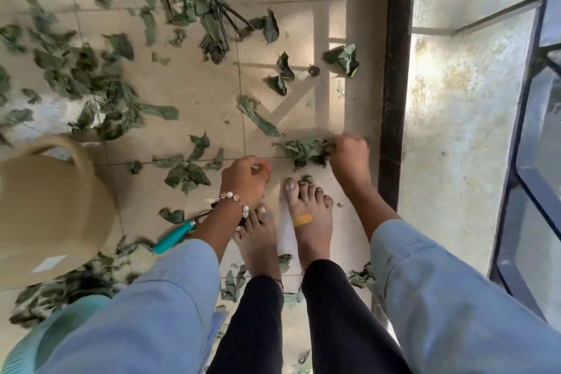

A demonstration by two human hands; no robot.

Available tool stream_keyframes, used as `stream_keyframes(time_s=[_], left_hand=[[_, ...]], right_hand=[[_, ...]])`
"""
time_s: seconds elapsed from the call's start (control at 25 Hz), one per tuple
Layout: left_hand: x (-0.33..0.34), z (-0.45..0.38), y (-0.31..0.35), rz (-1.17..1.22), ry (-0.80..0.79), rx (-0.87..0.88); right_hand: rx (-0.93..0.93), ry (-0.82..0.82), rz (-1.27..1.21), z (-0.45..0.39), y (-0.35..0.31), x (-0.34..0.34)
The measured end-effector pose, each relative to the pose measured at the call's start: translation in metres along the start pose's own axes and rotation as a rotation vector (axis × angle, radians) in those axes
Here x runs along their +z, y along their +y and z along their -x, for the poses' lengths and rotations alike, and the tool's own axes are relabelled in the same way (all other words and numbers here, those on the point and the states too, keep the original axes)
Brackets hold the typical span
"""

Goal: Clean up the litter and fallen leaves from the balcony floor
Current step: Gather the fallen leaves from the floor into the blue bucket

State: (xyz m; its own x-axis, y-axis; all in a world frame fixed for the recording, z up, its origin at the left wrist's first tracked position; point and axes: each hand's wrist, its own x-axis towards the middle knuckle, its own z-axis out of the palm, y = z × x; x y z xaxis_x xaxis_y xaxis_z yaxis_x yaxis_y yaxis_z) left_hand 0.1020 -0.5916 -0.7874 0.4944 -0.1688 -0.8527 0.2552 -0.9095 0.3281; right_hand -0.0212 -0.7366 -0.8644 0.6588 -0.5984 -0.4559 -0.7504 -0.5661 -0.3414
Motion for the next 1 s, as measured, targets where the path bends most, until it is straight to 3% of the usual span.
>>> stream_keyframes(time_s=[0.08,0.12,0.2,0.24,0.32,0.44,0.52,0.56,0.64,0.72,0.84,0.92,1.0], left_hand=[[0.002,0.008,0.008,0.212,-0.024,-0.095],[0.003,0.015,0.015,0.37,-0.054,-0.17],[0.005,0.028,0.032,0.768,-0.172,-0.338],[0.007,0.032,0.04,0.986,-0.221,-0.4],[0.007,0.032,0.046,1.249,-0.165,-0.499],[0.001,0.02,0.034,1.072,0.093,-0.608],[-0.008,0.014,0.022,1.098,0.137,-0.592],[-0.012,0.012,0.017,1.127,0.124,-0.576],[-0.018,0.007,0.005,1.138,0.099,-0.588],[-0.021,0.0,-0.005,1.163,0.077,-0.63],[-0.019,-0.004,-0.014,1.131,0.056,-0.657],[-0.015,-0.002,-0.015,1.132,0.075,-0.647],[-0.014,-0.001,-0.016,1.159,0.105,-0.619]], right_hand=[[0.189,0.048,-0.209,-0.02,-0.001,-0.037],[0.19,0.057,-0.349,-0.016,-0.011,-0.051],[0.077,-0.034,-0.552,0.008,-0.044,-0.065],[-0.004,-0.101,-0.534,0.028,-0.065,-0.068],[-0.17,-0.144,-0.469,0.046,-0.088,-0.07],[-0.484,-0.327,-0.438,0.043,-0.091,-0.077],[-0.319,-0.45,-0.641,0.027,-0.086,-0.081],[-0.199,-0.389,-0.668,0.014,-0.081,-0.078],[-0.099,-0.205,-0.366,-0.013,-0.069,-0.061],[-0.129,-0.285,-0.027,-0.03,-0.064,-0.039],[-0.202,-0.39,0.278,-0.039,-0.074,-0.01],[-0.167,-0.341,0.323,-0.042,-0.077,0.004],[-0.126,-0.262,0.204,-0.049,-0.078,0.01]])
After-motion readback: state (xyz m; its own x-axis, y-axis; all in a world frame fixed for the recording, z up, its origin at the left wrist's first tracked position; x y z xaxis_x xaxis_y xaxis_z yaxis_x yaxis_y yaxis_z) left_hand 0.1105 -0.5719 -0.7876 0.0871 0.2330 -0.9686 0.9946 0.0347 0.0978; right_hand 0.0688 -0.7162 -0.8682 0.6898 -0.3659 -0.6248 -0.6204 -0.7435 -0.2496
